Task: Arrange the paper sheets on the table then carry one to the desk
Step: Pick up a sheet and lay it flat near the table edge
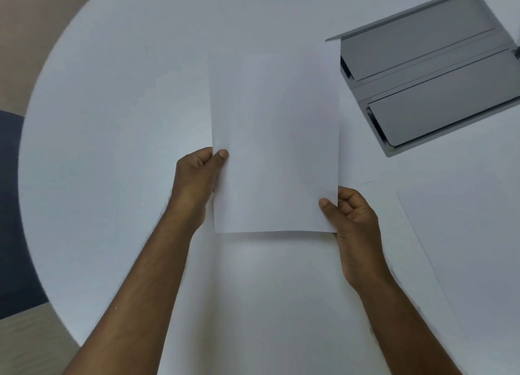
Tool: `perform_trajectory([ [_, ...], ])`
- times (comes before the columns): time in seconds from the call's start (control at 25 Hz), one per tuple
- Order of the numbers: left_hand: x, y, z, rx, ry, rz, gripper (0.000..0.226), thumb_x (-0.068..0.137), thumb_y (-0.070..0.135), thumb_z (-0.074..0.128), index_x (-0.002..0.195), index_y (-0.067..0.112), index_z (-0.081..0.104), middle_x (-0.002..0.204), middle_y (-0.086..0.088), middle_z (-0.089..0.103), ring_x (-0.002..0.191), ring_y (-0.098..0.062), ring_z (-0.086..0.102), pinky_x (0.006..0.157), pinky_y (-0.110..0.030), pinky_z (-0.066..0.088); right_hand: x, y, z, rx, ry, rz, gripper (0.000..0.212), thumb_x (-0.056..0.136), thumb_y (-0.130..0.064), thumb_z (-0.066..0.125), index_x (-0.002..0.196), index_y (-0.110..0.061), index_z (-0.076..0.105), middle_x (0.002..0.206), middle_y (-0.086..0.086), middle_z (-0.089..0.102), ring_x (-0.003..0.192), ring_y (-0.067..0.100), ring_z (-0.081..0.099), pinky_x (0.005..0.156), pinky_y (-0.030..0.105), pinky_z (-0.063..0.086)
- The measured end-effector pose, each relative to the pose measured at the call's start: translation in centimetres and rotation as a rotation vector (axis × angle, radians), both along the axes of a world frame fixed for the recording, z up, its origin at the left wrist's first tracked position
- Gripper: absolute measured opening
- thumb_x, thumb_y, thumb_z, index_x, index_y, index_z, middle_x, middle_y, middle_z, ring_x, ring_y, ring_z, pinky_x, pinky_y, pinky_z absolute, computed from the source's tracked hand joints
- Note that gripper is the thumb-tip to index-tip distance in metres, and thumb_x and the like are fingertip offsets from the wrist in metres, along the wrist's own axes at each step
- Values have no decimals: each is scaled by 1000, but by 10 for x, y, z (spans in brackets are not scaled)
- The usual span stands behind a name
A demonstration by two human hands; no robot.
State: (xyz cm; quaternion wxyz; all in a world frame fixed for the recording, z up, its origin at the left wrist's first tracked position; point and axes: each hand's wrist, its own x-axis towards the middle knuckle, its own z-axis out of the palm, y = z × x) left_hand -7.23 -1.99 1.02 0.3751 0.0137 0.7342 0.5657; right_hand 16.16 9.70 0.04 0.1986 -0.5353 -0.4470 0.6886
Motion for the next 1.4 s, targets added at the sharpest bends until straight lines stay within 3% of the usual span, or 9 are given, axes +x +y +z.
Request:
perform_trajectory([
  [0.16,-41,-48,3,-75,23,-91,26,101,22,66,106,-2,75,107,-19,79,91,-26,67,90,-44,55,-40,-39,7,-54,7,-34,23,93,-12,75,116,-17,70,111,4,81,106,22,75,105,47,52],
  [0.32,-100,-98,10,-146,56,-252,23,100,23,68,89,6,79,90,-11,79,80,-22,69,72,-30,56,-95,-89,5,-67,-23,-75,14,98,-23,71,108,-15,73,101,6,81,92,21,70,99,51,56],
  [0.56,-195,-140,10,-278,232,-413,25,94,31,75,84,7,79,92,-19,79,69,-22,66,73,-37,54,-171,-183,-17,-136,-40,-158,23,98,-21,70,95,2,68,85,4,80,81,17,76,75,29,62],
  [0.84,-249,-151,-22,-406,473,-586,20,97,30,68,84,16,74,77,1,71,67,-17,60,67,-32,50,-219,-244,-32,-23,-240,-4,44,98,-35,69,82,5,59,73,14,76,71,14,80,84,50,64],
  [1.0,-257,-155,-36,-481,568,-665,22,97,32,65,85,15,70,79,-5,69,72,-26,59,67,-37,50,-227,-248,-29,-12,-325,101,46,98,-47,67,79,-5,64,67,0,77,60,12,77,65,34,65],
  [1.12,-256,-154,-38,-495,622,-656,20,97,31,61,85,17,69,74,5,64,74,-25,60,66,-36,48,-221,-244,-28,143,-560,188,51,94,-58,65,76,-12,57,56,3,65,47,10,63,51,21,48],
  [1.2,-256,-152,-39,-492,665,-676,20,97,29,59,84,16,67,75,3,64,76,-26,61,67,-39,49,-218,-242,-28,423,-705,249,43,93,-57,66,80,-19,50,67,-9,54,62,12,52,57,25,42],
  [1.28,-256,-151,-40,-507,730,-703,21,98,27,57,85,13,66,84,-3,66,82,-31,62,70,-44,52,-219,-239,-31,723,-706,299,32,91,-50,70,101,-22,57,100,-8,59,93,16,55,80,32,50],
  [1.4,-255,-155,-43,-533,866,-719,16,100,25,56,100,13,68,99,-7,64,95,-33,61,80,-46,50,-223,-234,-45,822,-790,482,72,87,-55,74,142,-12,54,153,10,49,143,32,43,119,45,39],
])
